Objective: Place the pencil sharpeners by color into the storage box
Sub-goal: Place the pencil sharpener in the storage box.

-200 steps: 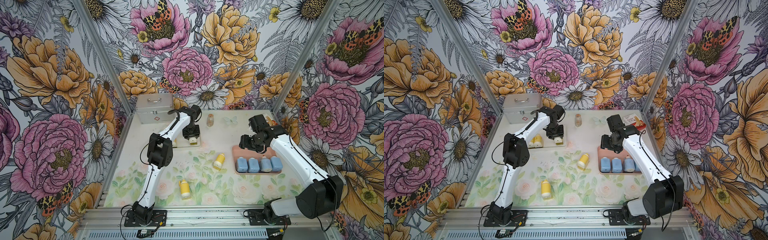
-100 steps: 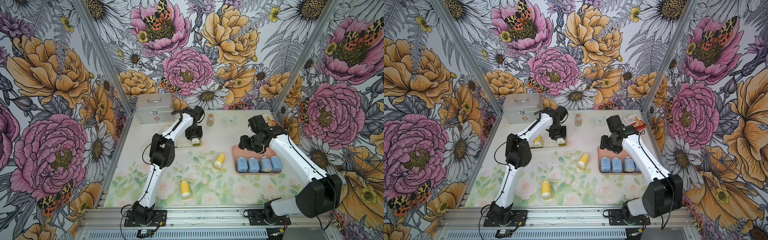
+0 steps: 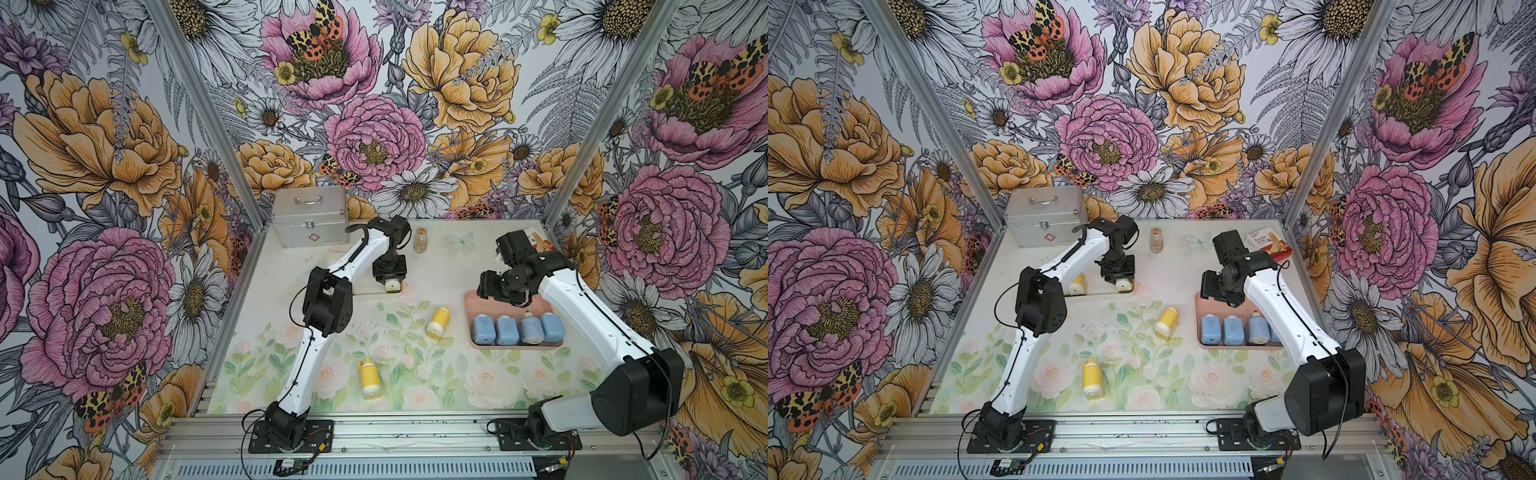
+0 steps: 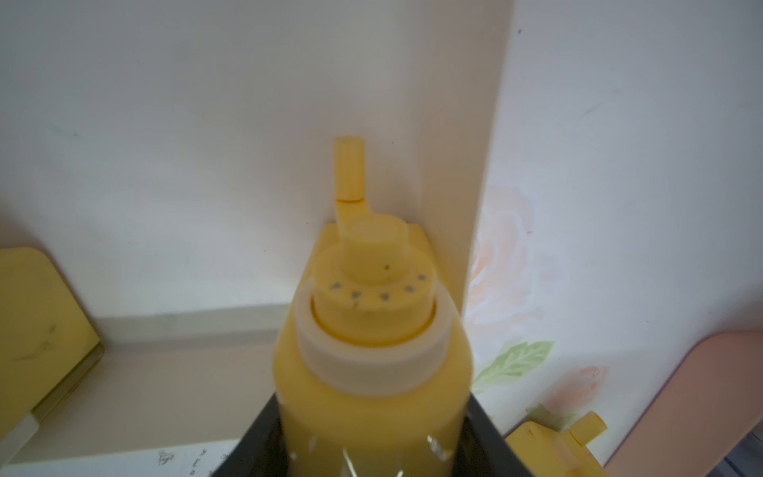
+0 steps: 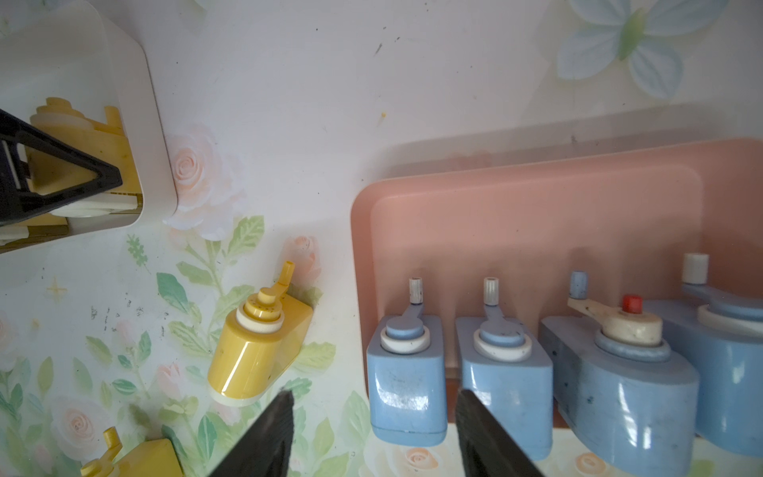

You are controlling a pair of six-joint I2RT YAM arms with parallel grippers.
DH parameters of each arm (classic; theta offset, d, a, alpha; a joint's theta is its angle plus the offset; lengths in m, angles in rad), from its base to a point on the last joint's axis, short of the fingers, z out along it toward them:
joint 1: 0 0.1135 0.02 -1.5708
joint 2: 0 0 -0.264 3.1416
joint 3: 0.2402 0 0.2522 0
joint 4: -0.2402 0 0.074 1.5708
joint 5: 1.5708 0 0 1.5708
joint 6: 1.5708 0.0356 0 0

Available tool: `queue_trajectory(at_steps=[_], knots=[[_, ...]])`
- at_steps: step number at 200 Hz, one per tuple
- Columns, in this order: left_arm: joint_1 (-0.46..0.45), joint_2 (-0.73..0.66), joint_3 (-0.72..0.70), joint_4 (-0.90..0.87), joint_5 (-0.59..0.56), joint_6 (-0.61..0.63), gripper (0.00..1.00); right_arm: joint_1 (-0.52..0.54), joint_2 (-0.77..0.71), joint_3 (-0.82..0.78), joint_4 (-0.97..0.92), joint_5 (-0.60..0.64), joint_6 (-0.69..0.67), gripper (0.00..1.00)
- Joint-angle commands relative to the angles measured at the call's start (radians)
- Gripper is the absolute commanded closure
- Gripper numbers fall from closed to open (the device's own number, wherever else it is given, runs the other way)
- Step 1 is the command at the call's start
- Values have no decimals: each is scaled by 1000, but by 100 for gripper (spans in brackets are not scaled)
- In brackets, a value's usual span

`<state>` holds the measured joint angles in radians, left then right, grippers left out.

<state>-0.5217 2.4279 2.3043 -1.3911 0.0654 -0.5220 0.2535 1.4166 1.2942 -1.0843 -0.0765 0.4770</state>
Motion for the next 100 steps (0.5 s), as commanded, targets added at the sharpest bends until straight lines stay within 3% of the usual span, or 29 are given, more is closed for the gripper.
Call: queue_trajectory(at_steps=[1,71,100], knots=[[-7,18,20,7,11,16,53,-9,5,-9,23,-2,-14,36],[-10,38,24,7,12,17,39,-9,7,-11,23,-1,-12,36],[-10,39,30,7,14,16,38,-9,9,-13,24,-2,-12,36]])
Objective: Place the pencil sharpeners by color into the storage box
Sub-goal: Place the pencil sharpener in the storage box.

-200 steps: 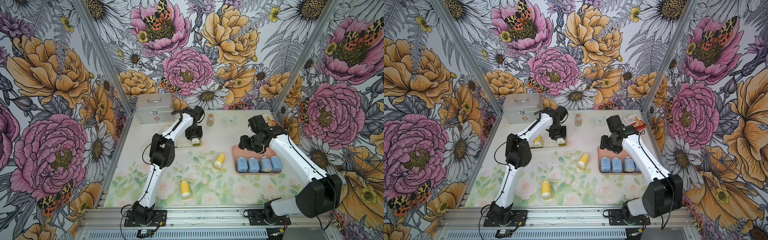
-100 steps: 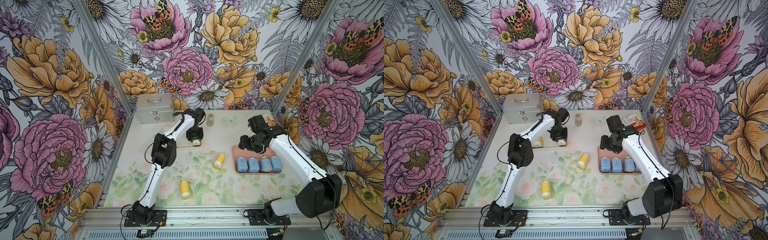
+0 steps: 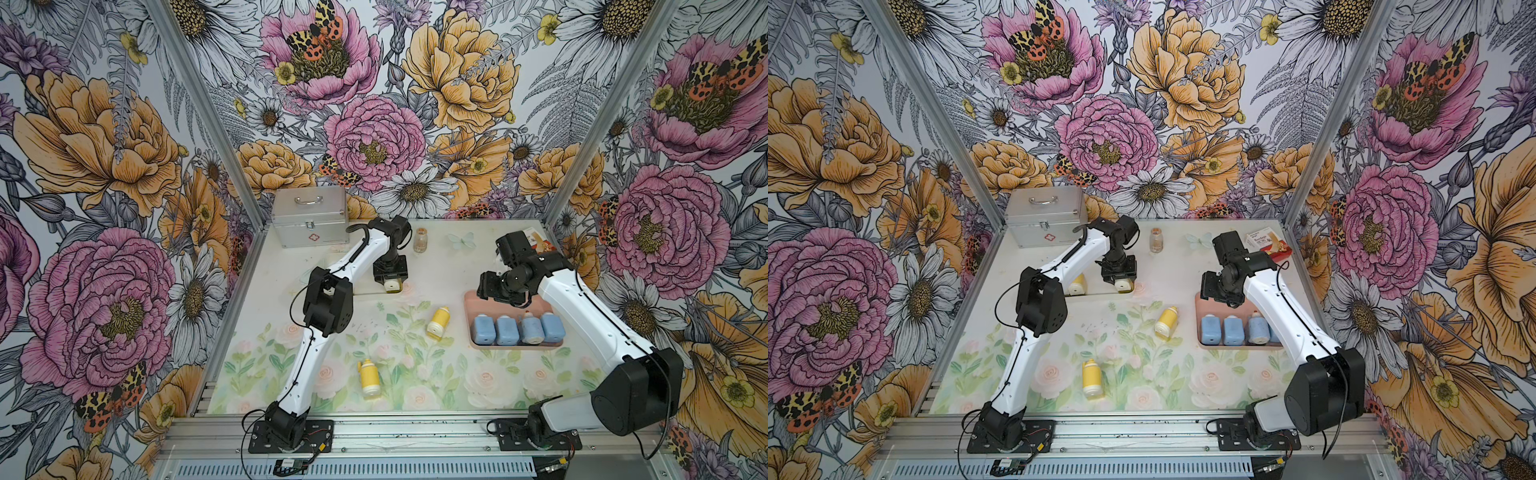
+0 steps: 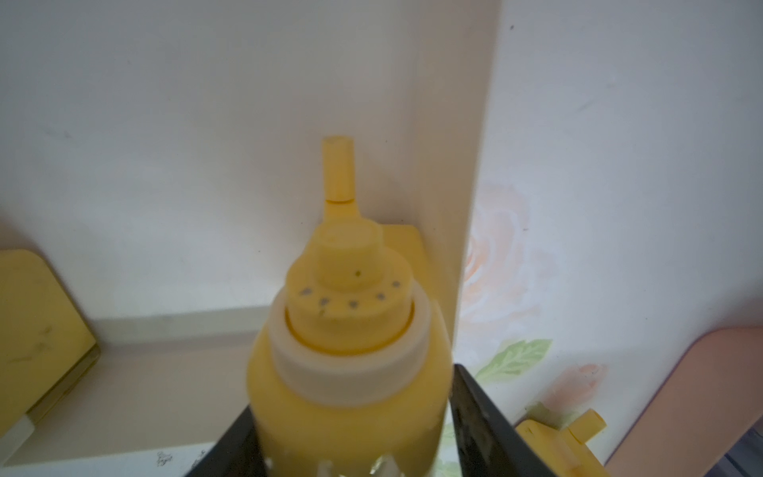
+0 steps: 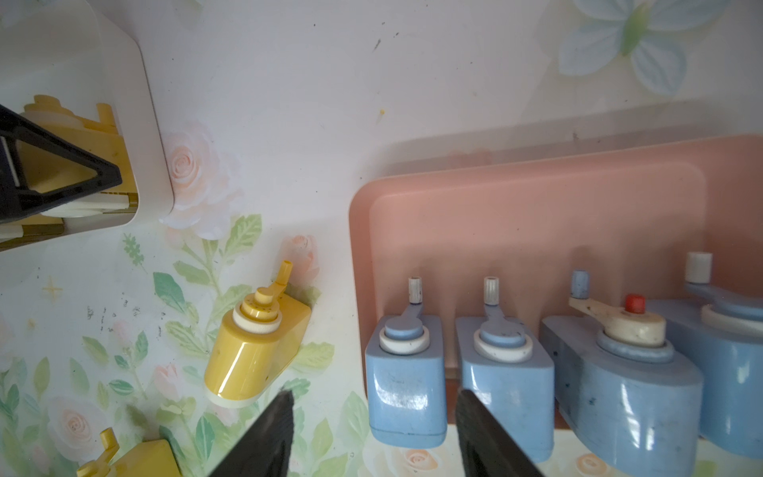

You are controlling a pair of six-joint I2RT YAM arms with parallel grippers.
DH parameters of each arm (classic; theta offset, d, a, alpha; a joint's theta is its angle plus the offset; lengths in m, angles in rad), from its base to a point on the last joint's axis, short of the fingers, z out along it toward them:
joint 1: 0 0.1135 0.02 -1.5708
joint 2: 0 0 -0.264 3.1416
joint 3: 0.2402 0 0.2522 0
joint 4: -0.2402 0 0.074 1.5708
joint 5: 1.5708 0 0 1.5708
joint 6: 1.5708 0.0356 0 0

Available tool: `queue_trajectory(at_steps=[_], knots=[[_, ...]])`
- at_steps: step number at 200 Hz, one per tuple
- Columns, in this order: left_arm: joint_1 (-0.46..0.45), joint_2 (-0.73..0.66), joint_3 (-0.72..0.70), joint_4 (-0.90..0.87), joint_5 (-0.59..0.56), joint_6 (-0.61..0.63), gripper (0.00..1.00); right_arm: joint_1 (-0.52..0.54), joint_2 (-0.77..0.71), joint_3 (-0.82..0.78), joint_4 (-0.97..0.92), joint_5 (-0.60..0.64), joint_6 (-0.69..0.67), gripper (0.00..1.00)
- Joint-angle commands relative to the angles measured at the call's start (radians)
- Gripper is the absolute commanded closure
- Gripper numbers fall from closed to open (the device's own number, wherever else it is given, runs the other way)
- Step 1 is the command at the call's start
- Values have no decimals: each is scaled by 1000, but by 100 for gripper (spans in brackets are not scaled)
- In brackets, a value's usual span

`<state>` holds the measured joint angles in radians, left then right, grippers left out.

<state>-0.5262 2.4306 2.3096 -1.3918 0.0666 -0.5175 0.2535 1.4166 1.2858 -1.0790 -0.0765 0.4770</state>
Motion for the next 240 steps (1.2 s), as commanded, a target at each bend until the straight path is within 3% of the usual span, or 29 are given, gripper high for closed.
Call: queue_trajectory(at_steps=[1,240], knots=[[-6,37,25,8,14,11,38,-8,10,-4,18,-2,-12,36],[-7,-30,-8,8,-30,1,37,-9,4,-5,25,-8,-11,36]])
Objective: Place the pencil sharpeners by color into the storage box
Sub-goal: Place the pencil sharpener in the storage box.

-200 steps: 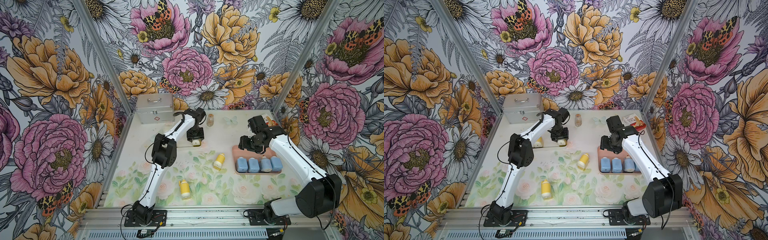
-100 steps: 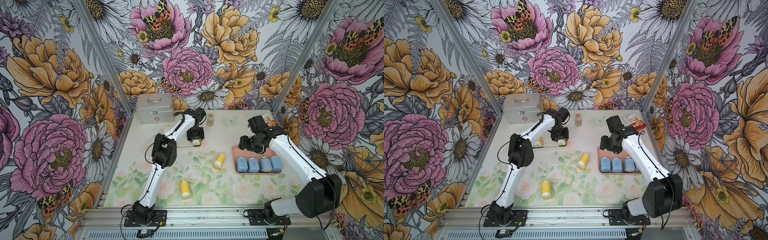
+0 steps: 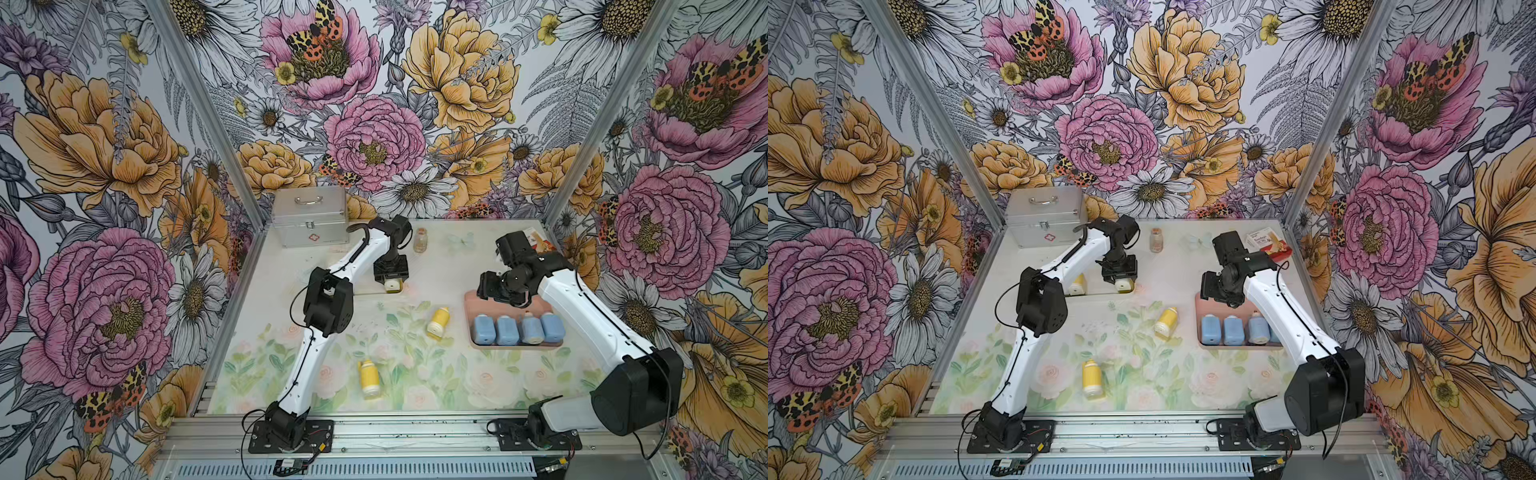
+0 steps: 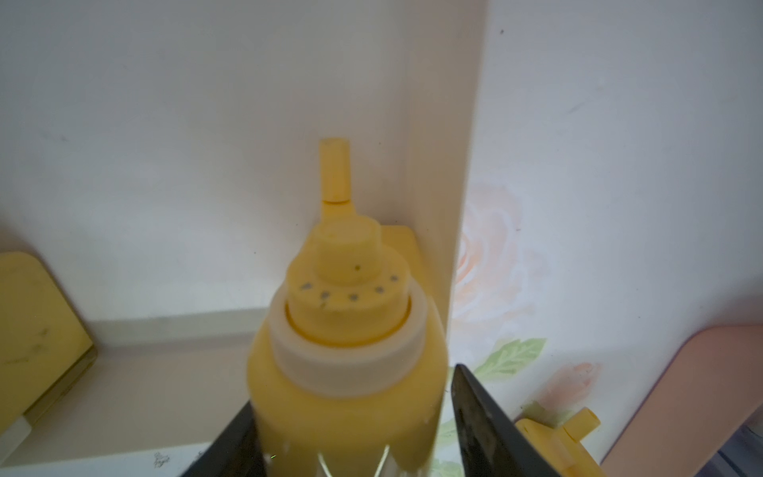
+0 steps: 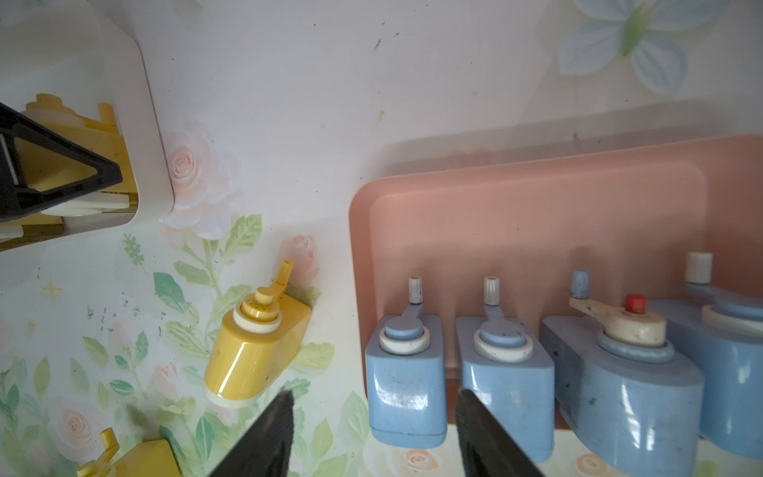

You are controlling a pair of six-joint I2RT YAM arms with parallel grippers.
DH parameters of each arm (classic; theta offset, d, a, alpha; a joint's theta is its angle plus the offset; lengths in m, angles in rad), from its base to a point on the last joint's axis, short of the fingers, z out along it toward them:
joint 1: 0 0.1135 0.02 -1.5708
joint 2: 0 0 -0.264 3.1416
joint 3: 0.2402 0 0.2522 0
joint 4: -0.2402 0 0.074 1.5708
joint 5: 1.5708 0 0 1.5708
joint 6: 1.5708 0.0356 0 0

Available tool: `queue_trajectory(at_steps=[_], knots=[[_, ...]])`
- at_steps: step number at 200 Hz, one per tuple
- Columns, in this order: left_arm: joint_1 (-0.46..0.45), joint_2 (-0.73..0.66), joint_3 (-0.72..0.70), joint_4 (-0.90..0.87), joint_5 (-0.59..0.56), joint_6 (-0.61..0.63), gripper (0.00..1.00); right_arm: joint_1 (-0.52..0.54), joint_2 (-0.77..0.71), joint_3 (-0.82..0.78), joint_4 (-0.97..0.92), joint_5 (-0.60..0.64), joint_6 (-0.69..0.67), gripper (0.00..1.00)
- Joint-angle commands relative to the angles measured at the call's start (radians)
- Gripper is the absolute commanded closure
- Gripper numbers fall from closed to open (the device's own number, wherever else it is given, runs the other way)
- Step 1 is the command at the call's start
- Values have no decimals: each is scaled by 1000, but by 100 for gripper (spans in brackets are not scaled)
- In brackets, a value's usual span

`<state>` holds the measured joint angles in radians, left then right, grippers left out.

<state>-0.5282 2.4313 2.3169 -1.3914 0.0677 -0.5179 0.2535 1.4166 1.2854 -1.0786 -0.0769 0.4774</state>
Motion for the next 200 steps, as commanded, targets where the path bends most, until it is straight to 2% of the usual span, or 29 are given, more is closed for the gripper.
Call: queue_trajectory(at_steps=[1,200], knots=[[-4,-32,-16,7,-32,2,37,-9,4,-5,25,-8,-11,36],[1,-79,-22,8,-50,-10,34,-9,16,5,29,-17,-14,36]])
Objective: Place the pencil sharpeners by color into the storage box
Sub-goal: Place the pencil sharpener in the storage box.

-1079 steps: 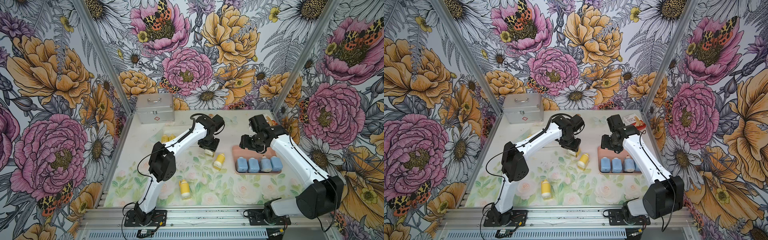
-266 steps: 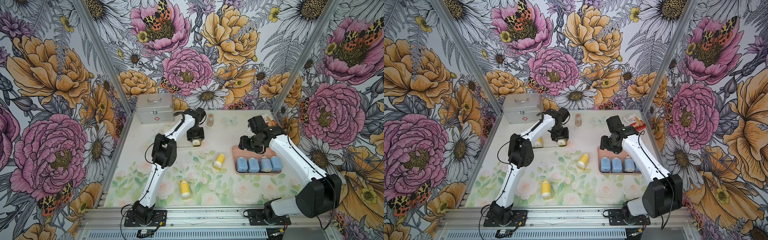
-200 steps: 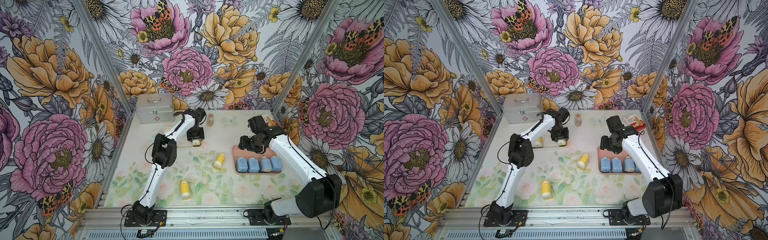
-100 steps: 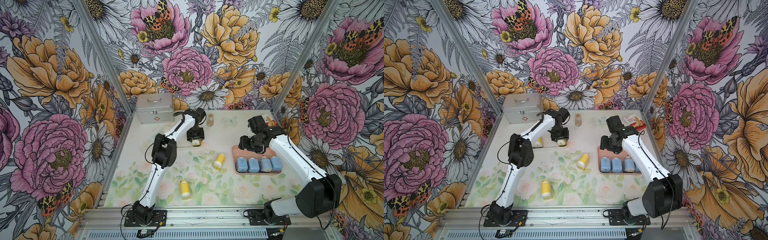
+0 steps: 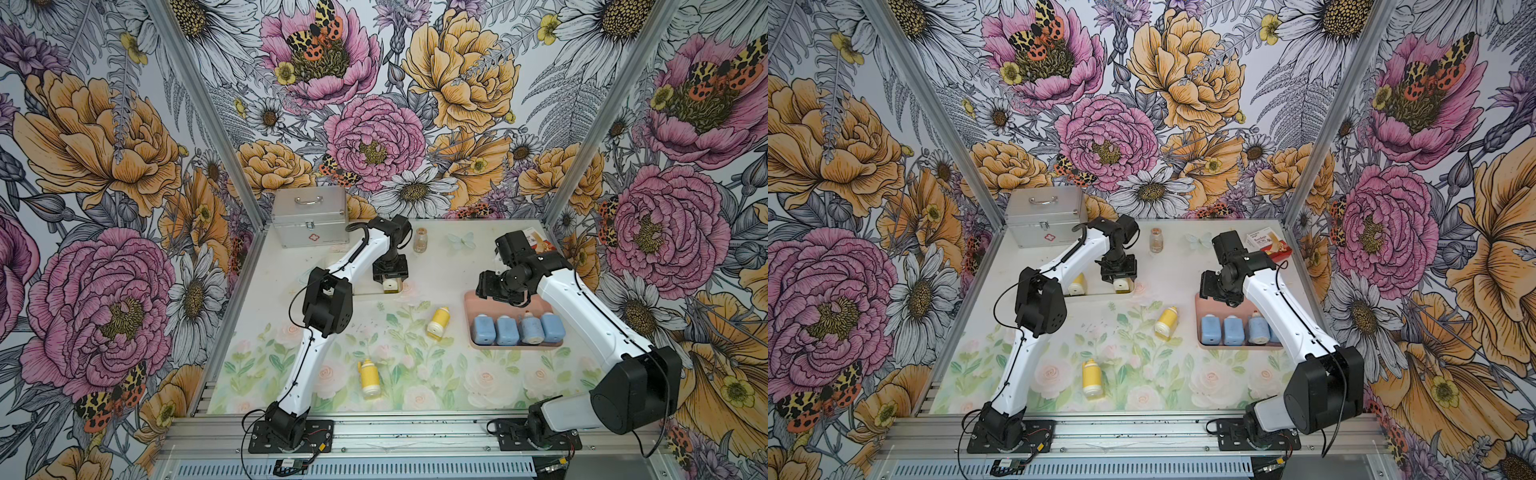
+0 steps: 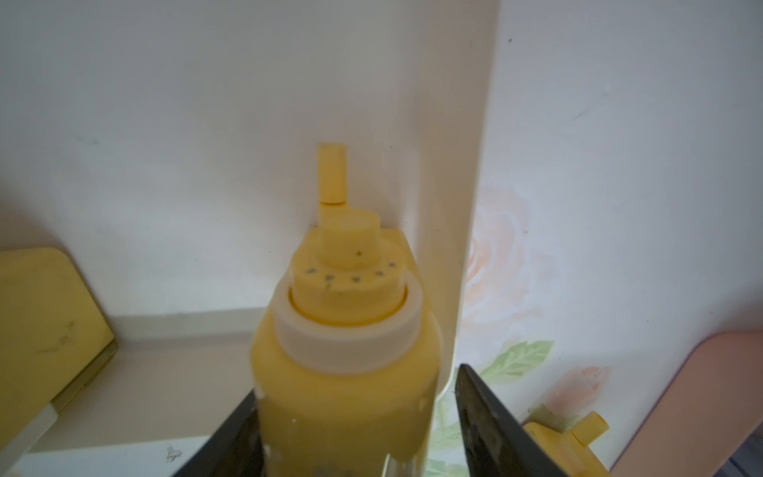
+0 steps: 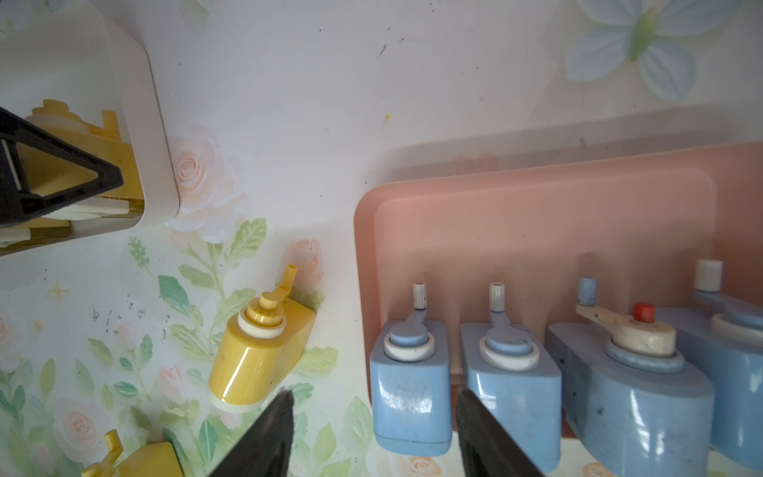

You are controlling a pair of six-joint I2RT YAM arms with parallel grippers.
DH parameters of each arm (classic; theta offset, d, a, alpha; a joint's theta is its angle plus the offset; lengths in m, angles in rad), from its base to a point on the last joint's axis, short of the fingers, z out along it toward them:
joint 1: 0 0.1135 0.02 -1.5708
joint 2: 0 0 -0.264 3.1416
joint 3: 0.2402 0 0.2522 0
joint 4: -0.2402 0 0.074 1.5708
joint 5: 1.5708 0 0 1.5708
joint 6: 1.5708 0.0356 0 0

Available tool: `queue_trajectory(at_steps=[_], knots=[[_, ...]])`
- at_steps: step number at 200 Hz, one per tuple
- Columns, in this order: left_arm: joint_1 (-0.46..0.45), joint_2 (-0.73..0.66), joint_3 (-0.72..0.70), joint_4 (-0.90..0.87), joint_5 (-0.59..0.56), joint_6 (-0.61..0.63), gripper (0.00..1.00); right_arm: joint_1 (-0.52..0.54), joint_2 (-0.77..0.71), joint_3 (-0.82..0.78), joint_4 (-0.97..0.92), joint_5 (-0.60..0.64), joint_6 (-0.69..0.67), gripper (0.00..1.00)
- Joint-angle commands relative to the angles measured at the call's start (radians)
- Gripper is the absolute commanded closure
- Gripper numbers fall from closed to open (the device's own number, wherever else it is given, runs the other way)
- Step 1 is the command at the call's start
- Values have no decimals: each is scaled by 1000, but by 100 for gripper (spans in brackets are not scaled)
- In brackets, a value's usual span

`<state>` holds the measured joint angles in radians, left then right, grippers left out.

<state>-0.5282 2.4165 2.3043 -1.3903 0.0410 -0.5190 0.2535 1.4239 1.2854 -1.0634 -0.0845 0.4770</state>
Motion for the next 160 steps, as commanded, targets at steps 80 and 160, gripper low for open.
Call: queue_trajectory(at_steps=[80,160], knots=[[-4,-75,-13,7,-29,-17,34,-8,2,-2,14,-10,-14,36],[-7,-117,-41,8,-54,-41,34,-7,-6,-4,14,-14,-15,36]])
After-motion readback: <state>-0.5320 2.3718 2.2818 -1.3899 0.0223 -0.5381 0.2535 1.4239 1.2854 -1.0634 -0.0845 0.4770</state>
